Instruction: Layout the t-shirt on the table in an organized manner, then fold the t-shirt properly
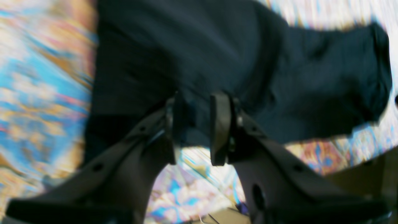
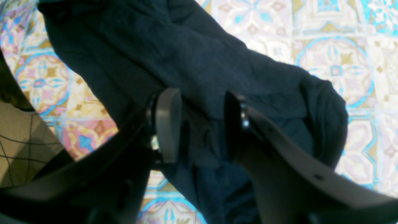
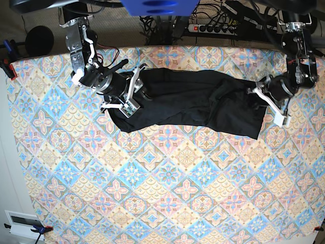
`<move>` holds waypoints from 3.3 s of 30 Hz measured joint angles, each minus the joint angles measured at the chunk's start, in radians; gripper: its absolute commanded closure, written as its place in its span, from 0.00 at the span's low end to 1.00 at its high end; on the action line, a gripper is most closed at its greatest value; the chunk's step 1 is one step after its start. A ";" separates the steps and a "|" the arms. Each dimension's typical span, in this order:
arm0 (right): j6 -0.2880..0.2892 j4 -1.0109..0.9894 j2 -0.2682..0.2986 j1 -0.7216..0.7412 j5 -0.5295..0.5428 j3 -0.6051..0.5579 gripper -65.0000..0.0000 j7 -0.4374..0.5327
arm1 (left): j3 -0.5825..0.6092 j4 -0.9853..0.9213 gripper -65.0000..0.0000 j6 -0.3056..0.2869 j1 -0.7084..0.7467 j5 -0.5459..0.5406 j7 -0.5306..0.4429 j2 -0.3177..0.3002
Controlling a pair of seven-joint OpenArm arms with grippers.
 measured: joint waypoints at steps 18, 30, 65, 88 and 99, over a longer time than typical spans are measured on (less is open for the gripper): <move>0.000 0.000 0.000 -0.002 0.000 0.000 0.65 0.000 | 0.106 -0.274 0.40 0.001 -0.206 0.098 -0.006 0.002; 0.000 0.000 0.001 -0.002 -0.004 0.004 0.65 0.000 | 0.281 -0.127 0.79 0.002 -0.121 0.073 0.004 -0.030; 0.000 -0.002 -0.003 0.001 -0.004 0.005 0.65 -0.001 | 0.415 -0.167 0.35 0.007 -0.190 -0.047 -0.017 0.070; 0.000 -0.002 0.000 0.002 -0.002 0.007 0.65 -0.003 | 0.521 -0.291 1.00 0.012 -0.296 0.280 -0.085 0.277; 0.016 -0.003 -0.008 0.018 0.000 0.037 0.65 -0.007 | 0.464 -0.288 1.00 0.011 -0.332 0.273 -0.073 0.331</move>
